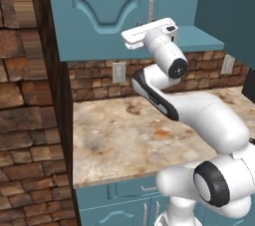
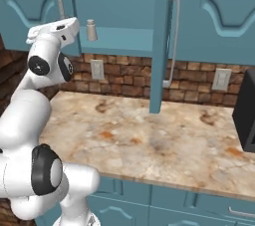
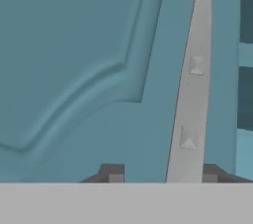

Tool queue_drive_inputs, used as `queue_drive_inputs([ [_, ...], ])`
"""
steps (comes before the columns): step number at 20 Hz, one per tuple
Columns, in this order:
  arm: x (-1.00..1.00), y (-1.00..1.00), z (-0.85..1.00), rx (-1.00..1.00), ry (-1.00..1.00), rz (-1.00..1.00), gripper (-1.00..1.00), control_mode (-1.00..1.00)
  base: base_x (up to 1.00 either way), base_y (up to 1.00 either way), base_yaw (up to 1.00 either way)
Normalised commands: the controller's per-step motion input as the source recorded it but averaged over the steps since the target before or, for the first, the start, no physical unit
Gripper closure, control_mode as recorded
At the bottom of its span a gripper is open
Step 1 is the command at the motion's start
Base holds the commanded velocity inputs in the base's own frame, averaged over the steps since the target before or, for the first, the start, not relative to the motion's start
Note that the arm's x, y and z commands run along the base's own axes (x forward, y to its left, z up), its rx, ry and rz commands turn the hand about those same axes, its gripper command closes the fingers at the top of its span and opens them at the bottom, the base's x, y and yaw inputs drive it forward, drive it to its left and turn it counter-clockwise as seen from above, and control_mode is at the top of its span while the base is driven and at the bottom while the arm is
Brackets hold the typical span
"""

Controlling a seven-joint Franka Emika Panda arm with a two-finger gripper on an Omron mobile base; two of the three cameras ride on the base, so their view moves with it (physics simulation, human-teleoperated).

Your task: Move the mustard and shaker from the cabinet to the dining counter.

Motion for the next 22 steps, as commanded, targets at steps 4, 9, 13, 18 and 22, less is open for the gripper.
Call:
queue_drive_inputs([
  [4, -0.84, 1.00, 0.25, -0.10, 0.14, 0.02, 1.00, -1.00, 0.00, 0.00, 0.00],
  [9, -0.90, 1.00, 0.24, -0.11, 0.13, 0.01, 1.00, -1.00, 0.00, 0.00, 0.00],
  [13, -0.93, 1.00, 0.18, -0.11, 0.10, 0.02, 1.00, -1.00, 0.00, 0.00, 0.00],
  [18, -0.92, 1.00, 0.14, -0.15, 0.03, 0.00, 1.00, -1.00, 0.00, 0.00, 0.00],
  [22, -0.93, 1.00, 0.18, -0.17, 0.00, 0.00, 1.00, -1.00, 0.00, 0.00, 0.00],
])
